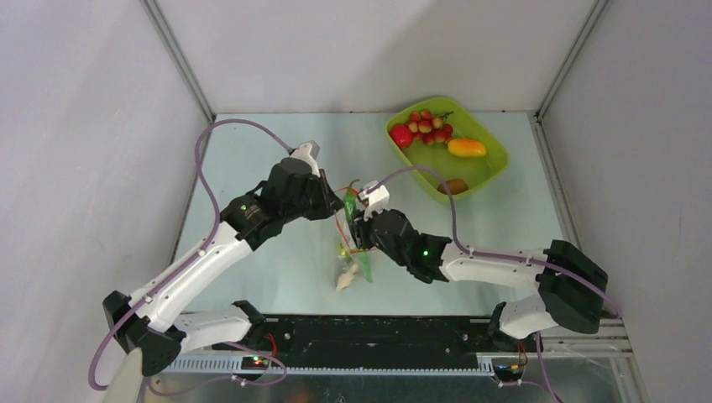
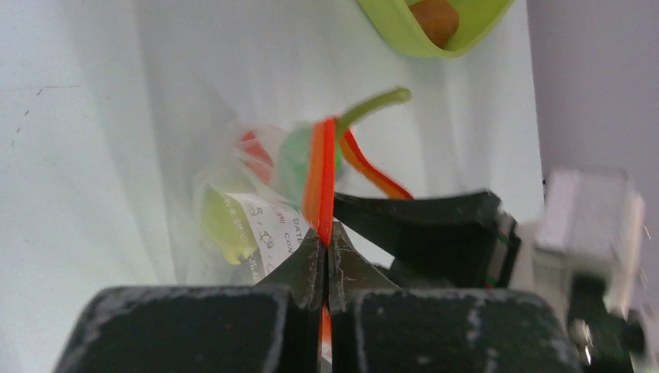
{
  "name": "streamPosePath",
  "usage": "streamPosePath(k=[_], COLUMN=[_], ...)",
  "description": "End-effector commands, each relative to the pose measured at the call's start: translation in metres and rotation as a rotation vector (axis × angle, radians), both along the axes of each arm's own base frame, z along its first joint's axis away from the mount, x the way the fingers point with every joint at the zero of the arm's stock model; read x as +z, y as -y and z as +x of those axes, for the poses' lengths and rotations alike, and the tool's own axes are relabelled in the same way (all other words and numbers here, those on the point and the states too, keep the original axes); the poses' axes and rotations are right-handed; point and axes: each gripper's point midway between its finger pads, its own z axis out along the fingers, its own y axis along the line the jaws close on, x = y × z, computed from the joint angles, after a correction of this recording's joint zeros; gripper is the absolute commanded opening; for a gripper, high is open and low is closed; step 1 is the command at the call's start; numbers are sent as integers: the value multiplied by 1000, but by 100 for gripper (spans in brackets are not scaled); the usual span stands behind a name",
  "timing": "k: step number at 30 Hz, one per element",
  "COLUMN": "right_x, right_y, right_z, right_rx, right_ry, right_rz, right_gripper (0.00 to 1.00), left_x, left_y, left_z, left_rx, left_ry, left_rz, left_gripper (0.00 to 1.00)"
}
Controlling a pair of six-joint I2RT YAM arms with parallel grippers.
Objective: Place the food in the zip-top bag and seal the zipper
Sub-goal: Place the fake vegetable in the zipper food storage bag.
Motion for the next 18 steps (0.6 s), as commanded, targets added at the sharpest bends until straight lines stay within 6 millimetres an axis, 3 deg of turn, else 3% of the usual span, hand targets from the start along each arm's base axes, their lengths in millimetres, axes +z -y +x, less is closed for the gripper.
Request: streamPosePath(k=[1, 5, 9, 14, 18], right_x=[-30, -30, -26, -26, -12], right_y=[31, 43, 41, 34, 24], right_z=[17, 24, 24, 6, -12], right_rx=[-208, -286, -264, -195, -87], right_ry=[-196, -290, -357, -382, -231], right_rz=[-42, 11, 35, -5, -104], right_gripper=[0, 0, 0, 0, 0], left_x=[40, 39, 37, 29, 20], left_y=[15, 21, 28, 26, 22], left_z=[-5, -14, -20, -14, -7], left_rx=[-59, -97, -136, -97, -44], left_ry=[139, 154, 171, 153, 123], left_rz=[-66, -34, -8, 30, 64], left_gripper=[0, 0, 0, 0, 0])
